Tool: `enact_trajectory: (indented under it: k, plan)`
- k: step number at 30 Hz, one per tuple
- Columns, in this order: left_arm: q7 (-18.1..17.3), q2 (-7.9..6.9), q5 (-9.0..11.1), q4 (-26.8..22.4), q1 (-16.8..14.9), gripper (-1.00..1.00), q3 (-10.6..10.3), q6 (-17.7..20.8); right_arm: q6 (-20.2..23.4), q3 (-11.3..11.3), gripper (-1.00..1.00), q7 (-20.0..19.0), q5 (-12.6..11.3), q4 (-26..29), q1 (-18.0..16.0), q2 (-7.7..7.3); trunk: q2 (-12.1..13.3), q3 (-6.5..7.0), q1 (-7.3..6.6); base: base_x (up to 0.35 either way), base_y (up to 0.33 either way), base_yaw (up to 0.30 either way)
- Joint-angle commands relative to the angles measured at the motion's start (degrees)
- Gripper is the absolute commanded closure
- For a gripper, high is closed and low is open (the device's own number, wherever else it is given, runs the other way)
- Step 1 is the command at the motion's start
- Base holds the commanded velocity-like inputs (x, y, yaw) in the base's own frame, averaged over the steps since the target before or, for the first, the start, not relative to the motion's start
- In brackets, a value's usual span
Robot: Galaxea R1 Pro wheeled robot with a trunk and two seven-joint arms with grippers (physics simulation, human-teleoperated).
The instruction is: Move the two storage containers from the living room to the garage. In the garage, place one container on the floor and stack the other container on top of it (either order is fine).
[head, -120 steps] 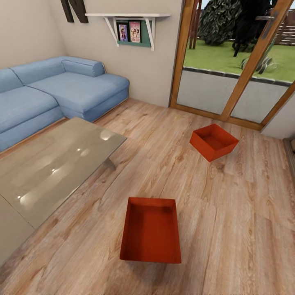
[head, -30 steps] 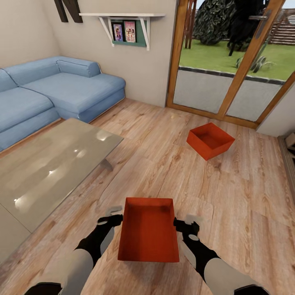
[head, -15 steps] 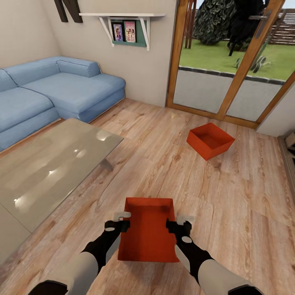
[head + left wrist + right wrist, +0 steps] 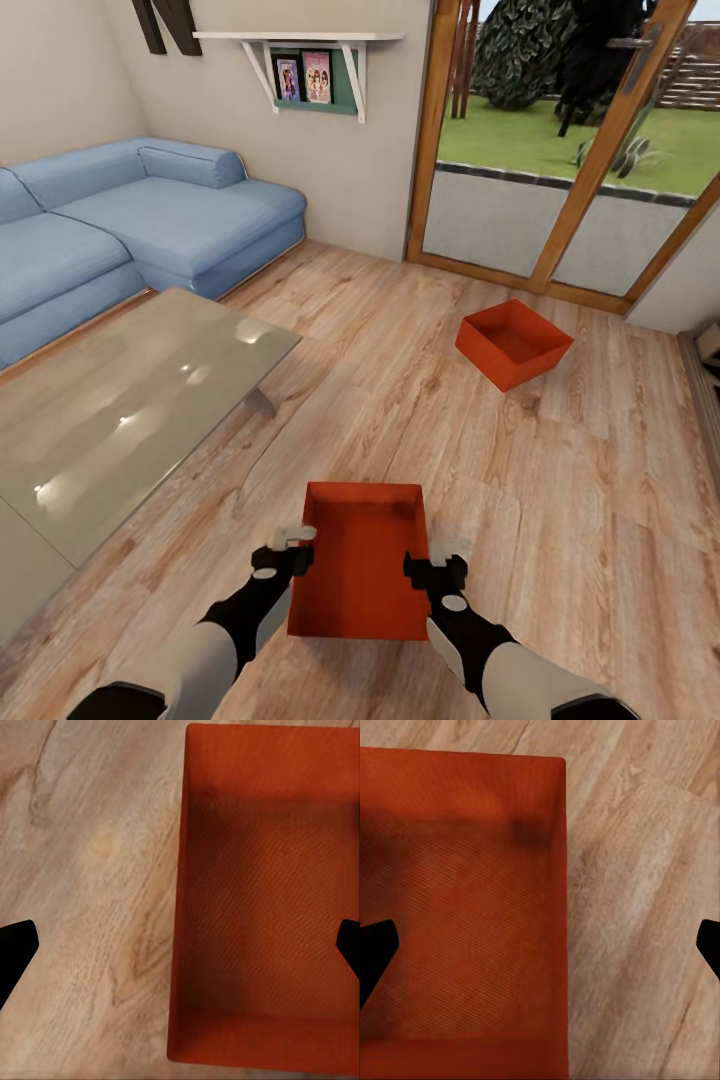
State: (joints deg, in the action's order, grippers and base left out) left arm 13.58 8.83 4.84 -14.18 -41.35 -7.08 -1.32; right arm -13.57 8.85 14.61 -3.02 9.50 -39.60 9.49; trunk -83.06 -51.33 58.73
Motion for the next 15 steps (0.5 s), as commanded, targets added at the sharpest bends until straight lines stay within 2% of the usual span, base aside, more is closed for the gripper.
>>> enact_trajectory:
  k: [1, 5, 9, 15]
  plan:
    - [0.35, -0.03, 0.57, 0.13, -0.03, -1.0, -0.45, -0.15, -0.15, 0.45, -1.0, 0.17, -0.34, -0.11, -0.04, -0.08, -0.02, -0.03, 0.0, 0.0, 0.0, 0.0]
    - [0.43, -0.07, 2.36, 0.81, -0.03, -1.0, -0.41, -0.16, -0.14, 0.39, -1.0, 0.0, -0.32, -0.18, -0.04, -0.43, -0.02, -0.03, 0.0, 0.0, 0.0, 0.0]
    - [0.52, -0.13, 6.1, 1.68, -0.03, -1.0, -0.45, -0.14, -0.22, 0.38, -1.0, -0.01, -0.38, -0.23, -0.04, -0.4, -0.02, -0.03, 0.0, 0.0, 0.0, 0.0]
    - [0.56, -0.13, 6.68, 2.16, -0.04, -1.0, -0.43, -0.17, -0.3, 0.38, -1.0, -0.18, -0.27, -1.99, -0.04, -0.49, -0.02, -0.03, 0.0, 0.0, 0.0, 0.0]
